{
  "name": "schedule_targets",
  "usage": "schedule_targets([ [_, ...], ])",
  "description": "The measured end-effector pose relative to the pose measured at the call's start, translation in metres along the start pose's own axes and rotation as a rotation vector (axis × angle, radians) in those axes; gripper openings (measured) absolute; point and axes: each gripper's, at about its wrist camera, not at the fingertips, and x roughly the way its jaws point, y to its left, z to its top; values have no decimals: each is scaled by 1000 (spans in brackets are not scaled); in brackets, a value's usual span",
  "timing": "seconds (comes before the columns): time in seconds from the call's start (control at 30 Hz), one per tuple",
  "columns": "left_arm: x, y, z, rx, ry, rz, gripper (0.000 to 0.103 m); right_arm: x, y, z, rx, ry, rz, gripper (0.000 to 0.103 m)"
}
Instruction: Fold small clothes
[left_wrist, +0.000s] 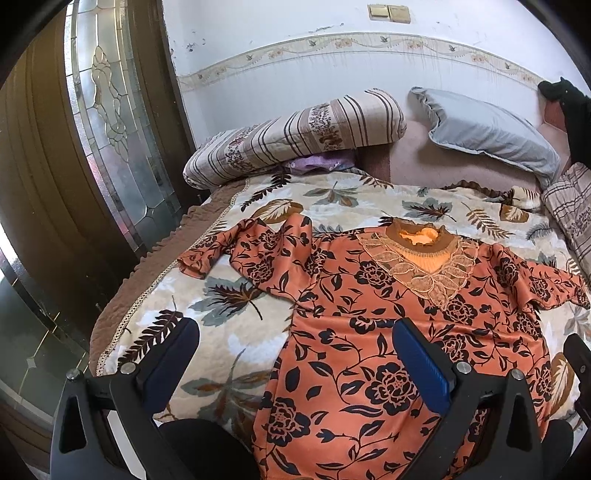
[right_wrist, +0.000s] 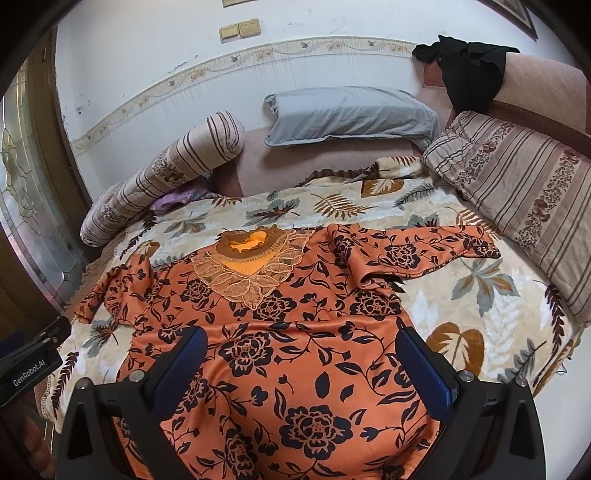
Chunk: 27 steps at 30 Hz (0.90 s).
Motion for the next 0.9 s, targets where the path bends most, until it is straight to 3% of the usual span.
schedule_targets([
  [0.1,10,-6,2,10,11,-21,103,7,-5,2,4,4,1,103],
  [0.17,24,-12,2,25,56,-76,103,17,-17,6,29,30,22,103],
  [0.33,87,-39,-2,98,162,-179,103,68,-97,20,174,70,82,103],
  [0.5,156,-66,-8,173,224,-149,103,128,-230,29,497,104,58,103],
  [0.63,201,-77,-16,195,288,-120,103,163,-312,35,756,83,153,102],
  [0.73,223,-79,-27,185,338,-134,103,188,-353,39,916,47,209,100],
  [0.83,223,-74,-30,152,289,-160,103,217,-381,40,1047,50,219,85],
  [0.9,224,-71,-32,131,277,-186,103,226,-386,45,1075,33,196,83],
])
